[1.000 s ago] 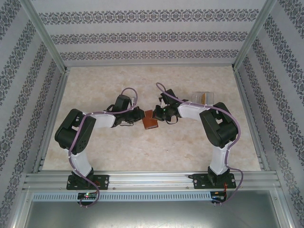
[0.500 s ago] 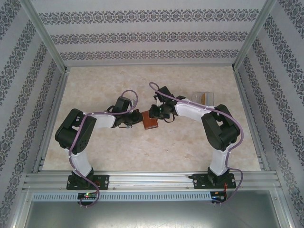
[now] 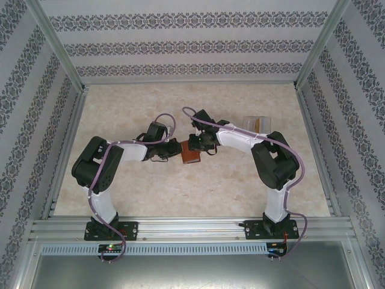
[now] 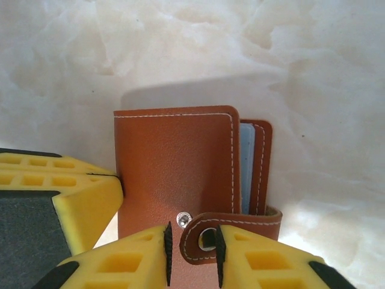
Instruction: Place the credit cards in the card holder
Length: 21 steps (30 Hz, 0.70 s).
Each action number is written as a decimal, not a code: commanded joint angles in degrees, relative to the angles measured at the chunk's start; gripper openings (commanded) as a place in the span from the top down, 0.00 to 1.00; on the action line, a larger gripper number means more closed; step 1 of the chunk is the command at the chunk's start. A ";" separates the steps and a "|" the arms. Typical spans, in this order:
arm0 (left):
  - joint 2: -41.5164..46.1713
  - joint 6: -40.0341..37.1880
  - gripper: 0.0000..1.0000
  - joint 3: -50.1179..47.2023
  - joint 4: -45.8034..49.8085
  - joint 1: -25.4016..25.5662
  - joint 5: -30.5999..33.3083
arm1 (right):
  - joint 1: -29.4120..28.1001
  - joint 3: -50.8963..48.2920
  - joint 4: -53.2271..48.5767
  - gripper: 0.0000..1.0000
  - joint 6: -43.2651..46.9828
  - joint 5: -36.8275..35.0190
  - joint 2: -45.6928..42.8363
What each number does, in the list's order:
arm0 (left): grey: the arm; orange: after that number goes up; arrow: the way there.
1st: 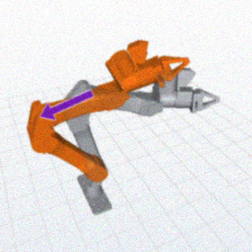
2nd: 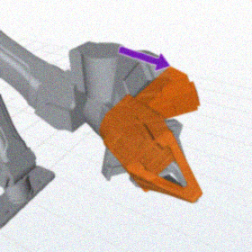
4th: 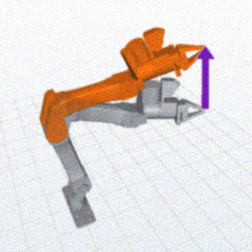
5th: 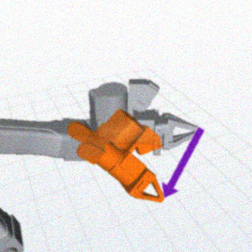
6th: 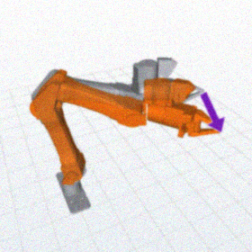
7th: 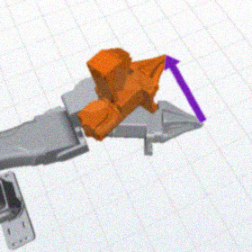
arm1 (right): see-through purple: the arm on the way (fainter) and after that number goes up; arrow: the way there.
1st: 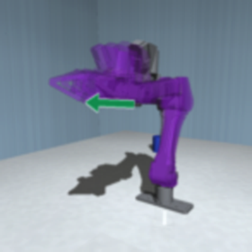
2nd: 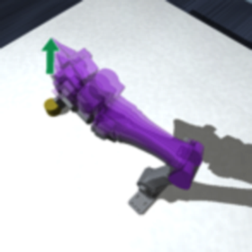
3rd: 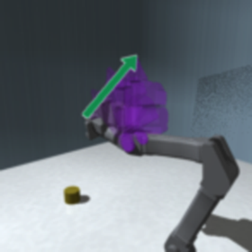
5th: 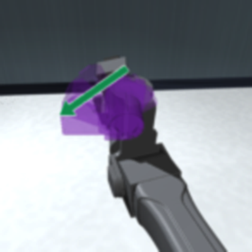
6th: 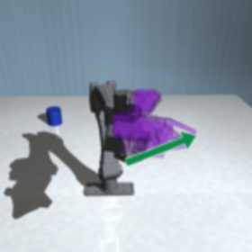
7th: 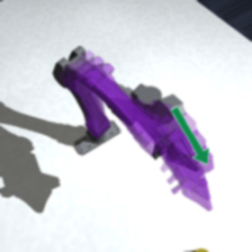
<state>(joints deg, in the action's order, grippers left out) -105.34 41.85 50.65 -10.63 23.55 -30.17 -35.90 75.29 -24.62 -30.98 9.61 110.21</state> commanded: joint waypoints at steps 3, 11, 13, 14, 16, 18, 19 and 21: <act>-1.97 -1.65 0.88 1.28 4.88 -0.16 0.41 | -0.93 2.56 -3.07 0.84 1.00 -3.09 1.80; -2.17 -3.61 0.81 3.22 9.49 0.73 2.23 | -1.13 1.66 -2.95 1.00 1.00 -3.32 -0.06; -2.33 -3.63 0.79 3.22 9.75 0.94 2.47 | -1.17 1.62 -3.16 0.99 1.17 -3.27 -0.68; -2.32 -3.65 0.78 3.23 9.75 0.95 2.57 | -1.13 1.70 -3.46 0.92 1.36 -3.42 -1.04; -2.24 -3.72 0.76 3.31 9.80 1.06 2.64 | -1.30 1.88 -4.04 0.78 1.90 -4.38 -1.65; -2.41 -3.65 0.76 3.49 9.95 1.22 2.58 | -1.42 1.80 -4.05 0.74 2.83 -5.28 -1.87; -2.60 -3.72 0.76 3.64 10.26 1.23 2.60 | -1.50 1.92 -4.10 0.73 3.25 -5.46 -1.73; -3.20 -3.87 0.76 4.28 10.92 1.27 2.54 | -1.69 2.15 -4.31 0.68 3.90 -5.95 -1.11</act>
<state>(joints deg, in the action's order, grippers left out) -106.02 39.42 54.15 -5.08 24.29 -29.74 -36.77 76.53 -27.03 -28.77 6.24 110.24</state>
